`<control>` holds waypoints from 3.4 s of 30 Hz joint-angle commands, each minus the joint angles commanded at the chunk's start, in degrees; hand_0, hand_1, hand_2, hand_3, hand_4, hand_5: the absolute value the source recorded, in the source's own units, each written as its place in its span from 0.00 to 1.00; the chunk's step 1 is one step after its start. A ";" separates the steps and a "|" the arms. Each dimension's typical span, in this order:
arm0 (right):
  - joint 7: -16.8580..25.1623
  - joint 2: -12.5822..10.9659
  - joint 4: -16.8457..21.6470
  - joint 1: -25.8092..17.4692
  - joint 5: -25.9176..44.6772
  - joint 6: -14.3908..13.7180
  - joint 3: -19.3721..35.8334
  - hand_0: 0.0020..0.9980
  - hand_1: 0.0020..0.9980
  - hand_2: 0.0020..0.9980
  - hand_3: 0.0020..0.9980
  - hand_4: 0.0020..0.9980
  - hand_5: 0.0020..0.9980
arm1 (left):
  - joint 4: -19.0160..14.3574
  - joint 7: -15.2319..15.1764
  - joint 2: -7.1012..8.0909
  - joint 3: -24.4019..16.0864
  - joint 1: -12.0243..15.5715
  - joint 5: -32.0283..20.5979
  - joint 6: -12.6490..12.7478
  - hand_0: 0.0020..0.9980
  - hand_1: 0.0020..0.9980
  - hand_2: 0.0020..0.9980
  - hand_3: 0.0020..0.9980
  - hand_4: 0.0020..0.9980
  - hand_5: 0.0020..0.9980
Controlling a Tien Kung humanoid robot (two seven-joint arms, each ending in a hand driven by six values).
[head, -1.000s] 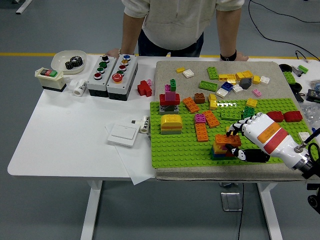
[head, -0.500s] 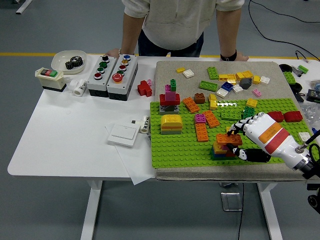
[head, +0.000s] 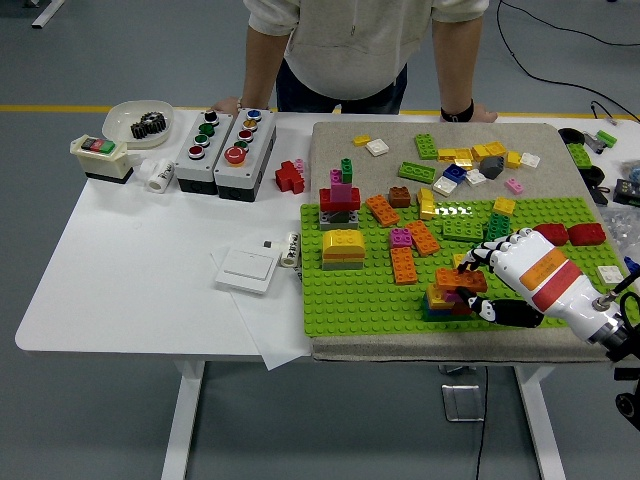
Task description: Pick up the brick,pile it on top of brick,press brick,pick up the brick,pile it on top of brick,press brick
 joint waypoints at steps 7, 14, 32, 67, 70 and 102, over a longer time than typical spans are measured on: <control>0.01 0.09 -0.13 -0.08 -0.09 -0.17 -0.02 0.25 0.36 0.48 0.58 0.63 0.33 | -0.02 0.02 0.00 0.00 -0.03 0.03 -0.01 0.84 0.81 0.81 0.59 0.67 0.68; 0.15 0.05 0.30 -0.16 0.02 -1.15 0.03 0.26 0.36 0.48 0.59 0.64 0.33 | -0.01 0.05 0.01 -0.04 0.00 0.10 -0.03 0.84 0.81 0.81 0.59 0.67 0.68; 0.25 0.03 0.82 -0.30 -0.03 -1.84 0.05 0.29 0.37 0.50 0.65 0.66 0.33 | 0.01 0.30 -0.02 -0.27 0.14 0.50 -0.04 0.84 0.81 0.81 0.59 0.66 0.68; 0.57 -0.33 1.41 -0.87 -0.18 -1.19 1.29 0.30 0.38 0.51 0.71 0.73 0.34 | 0.02 0.42 0.06 -0.48 0.26 1.00 -0.02 0.83 0.81 0.80 0.59 0.64 0.66; 0.54 -0.39 1.50 -0.91 -0.38 -0.89 1.52 0.31 0.39 0.54 0.73 0.76 0.35 | 0.00 0.37 0.09 -0.39 0.19 0.91 -0.02 0.83 0.81 0.80 0.59 0.64 0.66; -3.17 -2.53 12.71 -5.67 6.18 -2.50 5.49 0.71 0.70 0.76 0.72 0.83 0.39 | 0.09 0.17 0.23 -0.24 -0.06 0.71 0.06 0.82 0.81 0.80 0.59 0.64 0.66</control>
